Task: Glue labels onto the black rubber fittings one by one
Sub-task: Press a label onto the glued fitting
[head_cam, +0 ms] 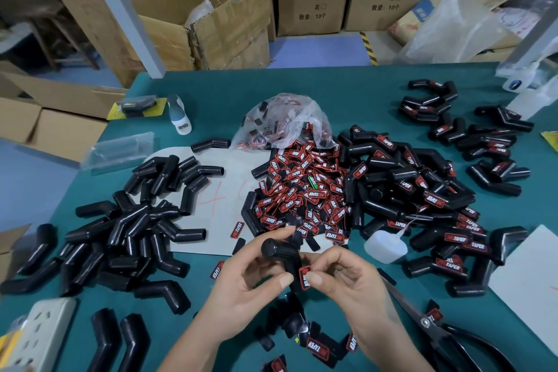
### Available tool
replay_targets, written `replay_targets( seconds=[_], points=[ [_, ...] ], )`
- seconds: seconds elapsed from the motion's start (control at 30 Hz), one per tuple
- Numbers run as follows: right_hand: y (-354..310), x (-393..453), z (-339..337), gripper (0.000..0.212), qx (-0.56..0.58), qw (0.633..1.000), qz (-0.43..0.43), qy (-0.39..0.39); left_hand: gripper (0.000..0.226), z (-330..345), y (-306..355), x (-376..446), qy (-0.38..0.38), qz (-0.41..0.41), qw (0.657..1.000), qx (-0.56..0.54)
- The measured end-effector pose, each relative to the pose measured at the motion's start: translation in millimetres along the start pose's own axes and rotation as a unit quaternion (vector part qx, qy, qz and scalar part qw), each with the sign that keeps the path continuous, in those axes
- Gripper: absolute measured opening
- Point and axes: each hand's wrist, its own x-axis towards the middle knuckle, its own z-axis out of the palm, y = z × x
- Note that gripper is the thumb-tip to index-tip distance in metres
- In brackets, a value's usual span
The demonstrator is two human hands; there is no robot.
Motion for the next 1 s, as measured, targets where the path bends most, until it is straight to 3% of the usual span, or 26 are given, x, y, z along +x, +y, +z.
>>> replay_targets(
  seconds=[0.23, 1.0],
  points=[
    [-5, -2, 2, 0.029, -0.025, 1.000, -0.004, 0.009, 0.052, 1, -1, -1, 0.009, 0.004, 1.000, 0.020],
    [-1, -1, 2, 0.035, -0.023, 1.000, 0.000, 0.018, 0.053, -1, -12, 0, 0.012, 0.007, 0.999, 0.046]
  ],
)
